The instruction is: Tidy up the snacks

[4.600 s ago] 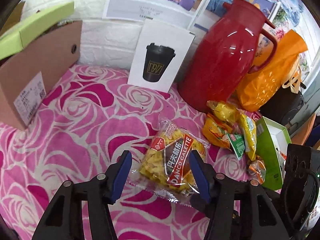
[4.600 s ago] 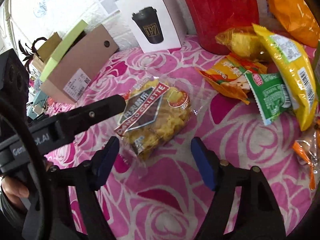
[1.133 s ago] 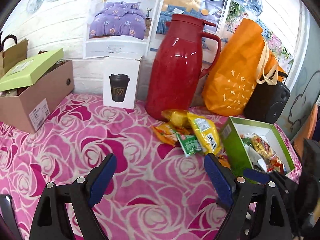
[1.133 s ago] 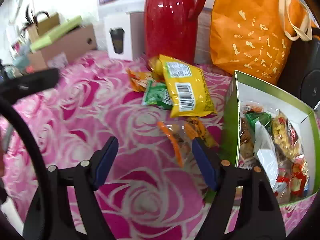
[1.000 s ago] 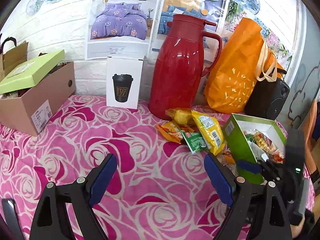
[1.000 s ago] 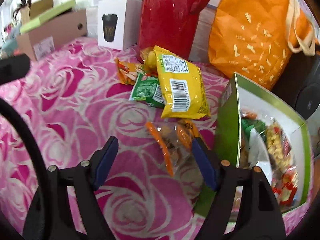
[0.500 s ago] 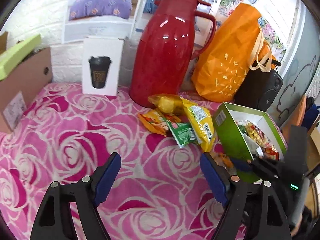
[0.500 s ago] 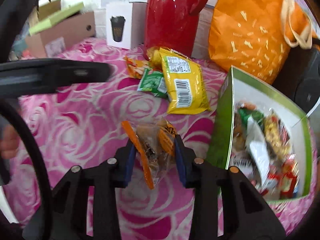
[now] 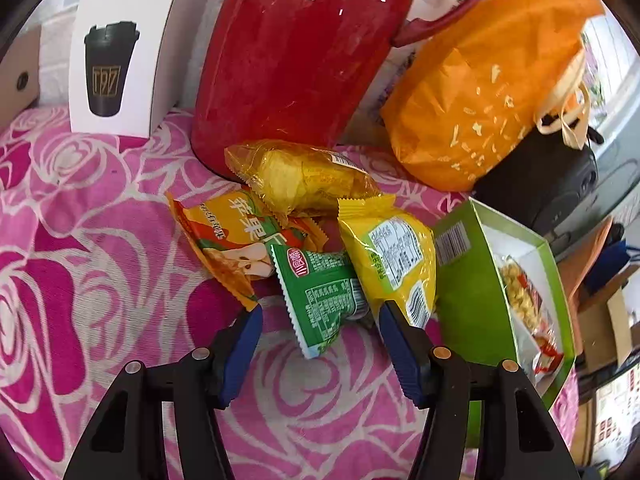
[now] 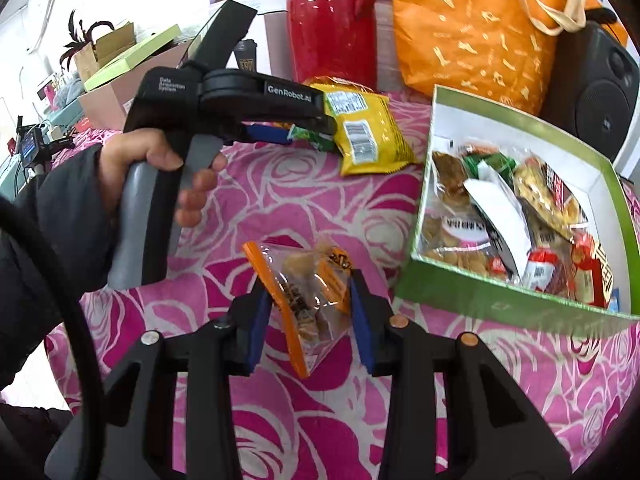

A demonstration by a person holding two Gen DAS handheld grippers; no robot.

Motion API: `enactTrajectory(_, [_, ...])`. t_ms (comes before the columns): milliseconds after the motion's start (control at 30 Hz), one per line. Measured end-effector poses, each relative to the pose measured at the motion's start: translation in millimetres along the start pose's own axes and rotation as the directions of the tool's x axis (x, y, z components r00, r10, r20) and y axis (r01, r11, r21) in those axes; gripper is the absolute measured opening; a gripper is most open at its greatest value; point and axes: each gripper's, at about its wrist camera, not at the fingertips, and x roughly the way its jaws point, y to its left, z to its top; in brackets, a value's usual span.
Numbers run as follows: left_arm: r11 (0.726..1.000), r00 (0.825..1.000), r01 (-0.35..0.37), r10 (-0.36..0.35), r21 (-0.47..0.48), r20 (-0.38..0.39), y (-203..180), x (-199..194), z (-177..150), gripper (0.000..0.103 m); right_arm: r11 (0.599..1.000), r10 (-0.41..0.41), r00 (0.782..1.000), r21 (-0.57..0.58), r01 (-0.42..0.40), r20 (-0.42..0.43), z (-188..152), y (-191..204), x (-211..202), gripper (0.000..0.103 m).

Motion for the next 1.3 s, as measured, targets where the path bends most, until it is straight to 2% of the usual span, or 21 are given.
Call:
enactTrajectory(33, [1.0,1.0,0.002,-0.002,-0.007,-0.001,0,1,1,0.061,1.0,-0.001,1.0,0.007,0.001,-0.002,1,-1,0,0.04])
enactTrajectory(67, [1.0,1.0,0.005,-0.005,-0.012,-0.004,0,2,1,0.049,1.0,0.0,1.0,0.013,0.0,-0.002,0,-3,0,0.04])
enactTrajectory(100, [1.0,1.0,0.012,-0.013,-0.018,-0.011,-1,4,2,0.028,1.0,-0.001,1.0,0.016,0.001,0.0,-2,-2,-2,0.04])
enactTrajectory(167, [0.998,0.998,0.056,-0.057,-0.041,-0.019,0,6,1,0.02,1.0,-0.001,1.0,0.024,0.001,0.0,-5,-3,-4,0.04])
enactTrajectory(333, [0.999,0.999,0.044,-0.044,0.029,-0.006,-12,-10,-9,0.018,0.999,0.019,1.0,0.05,-0.019,0.002,-11,-9,-7,0.04])
enactTrajectory(533, [0.994,0.997,0.072,-0.073,0.08,0.008,-4,-71,-47,0.018,0.997,0.042,0.999,0.057,-0.042,0.008,-19,-3,-7,0.041])
enactTrajectory(633, [0.995,0.999,0.033,-0.034,0.089,0.005,11,-100,-74,0.023,0.997,0.06,0.998,0.057,-0.06,0.011,-21,0,-9,0.047])
enactTrajectory(667, [0.996,1.0,0.015,-0.015,0.093,0.003,12,-103,-79,0.037,0.995,0.069,0.998,0.065,-0.069,0.011,-22,-2,-9,0.05])
enactTrajectory(700, [0.995,1.0,-0.019,0.02,0.096,-0.008,16,-107,-86,0.061,0.994,0.078,0.997,0.077,-0.079,0.01,-23,-3,-10,0.055])
enactTrajectory(733, [0.994,0.999,-0.051,0.052,0.1,-0.006,21,-113,-94,0.068,0.991,0.097,0.995,0.096,-0.098,0.017,-25,-5,-12,0.06])
enactTrajectory(833, [0.986,0.995,-0.1,0.1,0.134,0.009,33,-127,-107,0.07,0.983,0.123,0.992,0.136,-0.126,0.028,-28,-11,-17,0.063])
enactTrajectory(900, [0.98,0.991,-0.137,0.137,0.147,0.009,36,-132,-108,0.07,0.984,0.107,0.994,0.14,-0.11,0.027,-29,-12,-19,0.063])
enactTrajectory(1033, [0.98,0.993,-0.114,0.11,0.163,0.036,30,-135,-99,0.071,0.984,0.091,0.996,0.149,-0.093,0.022,-33,-17,-22,0.064])
enactTrajectory(1133, [0.974,0.997,-0.077,0.071,0.213,0.038,17,-126,-88,0.073,0.986,0.085,0.996,0.147,-0.085,0.008,-37,-17,-20,0.066])
enactTrajectory(1233, [0.962,0.999,-0.036,0.038,0.272,-0.003,5,-105,-77,0.075,0.987,0.078,0.997,0.143,-0.076,-0.013,-41,-16,-16,0.068])
enactTrajectory(1300, [0.951,0.997,-0.035,0.053,0.308,-0.049,1,-86,-73,0.076,0.987,0.08,0.996,0.142,-0.076,-0.025,-43,-15,-13,0.069])
